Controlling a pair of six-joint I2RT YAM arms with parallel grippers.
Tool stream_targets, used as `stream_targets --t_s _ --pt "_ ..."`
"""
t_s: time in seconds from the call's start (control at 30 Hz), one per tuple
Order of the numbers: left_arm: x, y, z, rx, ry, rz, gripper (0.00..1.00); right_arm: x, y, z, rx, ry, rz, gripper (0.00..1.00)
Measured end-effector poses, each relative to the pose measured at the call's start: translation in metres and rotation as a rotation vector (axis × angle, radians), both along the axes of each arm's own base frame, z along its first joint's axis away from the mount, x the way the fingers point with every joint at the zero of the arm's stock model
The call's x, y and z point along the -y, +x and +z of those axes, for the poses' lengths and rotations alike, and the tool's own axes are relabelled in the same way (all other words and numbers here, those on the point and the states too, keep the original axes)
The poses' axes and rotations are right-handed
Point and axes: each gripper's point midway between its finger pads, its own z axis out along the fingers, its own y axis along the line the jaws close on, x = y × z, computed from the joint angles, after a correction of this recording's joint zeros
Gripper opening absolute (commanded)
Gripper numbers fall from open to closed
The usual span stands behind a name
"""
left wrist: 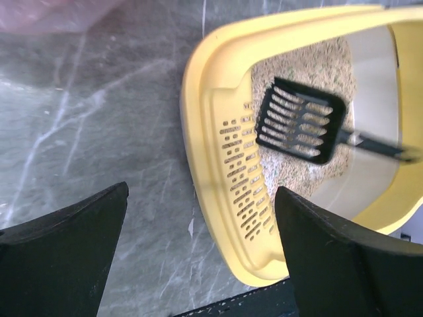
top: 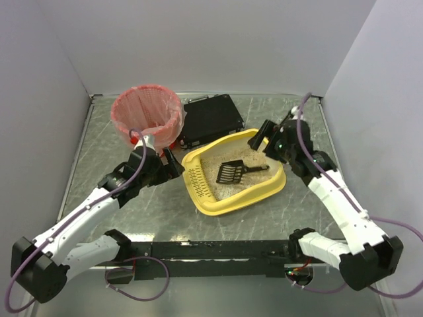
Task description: Clean the litter box
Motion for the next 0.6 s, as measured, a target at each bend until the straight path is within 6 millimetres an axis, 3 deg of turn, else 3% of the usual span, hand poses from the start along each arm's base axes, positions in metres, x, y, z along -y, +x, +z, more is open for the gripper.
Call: stream_targets --t_s 0.13,0.23,0.33,0.43,0.6 --pt "-0.014 -0.001 0.021 0.031 0.019 0.058 0.97 0.021 0.001 0.07 0.175 -0.059 -0.045 1.0" --pt "-0.03 -0.006 0.042 0.054 0.024 0.121 0.97 0.057 -0.014 0.097 0.25 -0.139 -0.178 1.0" --pt "-0.045 -0.013 0.061 0.076 0.022 0.181 0.97 0.095 -0.036 0.098 0.247 -0.229 -0.31 1.0" --pt "-0.063 -0.022 0.071 0.082 0.033 0.246 0.97 0.124 -0.058 0.082 0.222 -0.311 -0.407 1.0" --pt "-0.09 -0.04 0.065 0.055 0.082 0.33 0.97 0.146 -0.086 0.053 0.192 -0.377 -0.456 1.0"
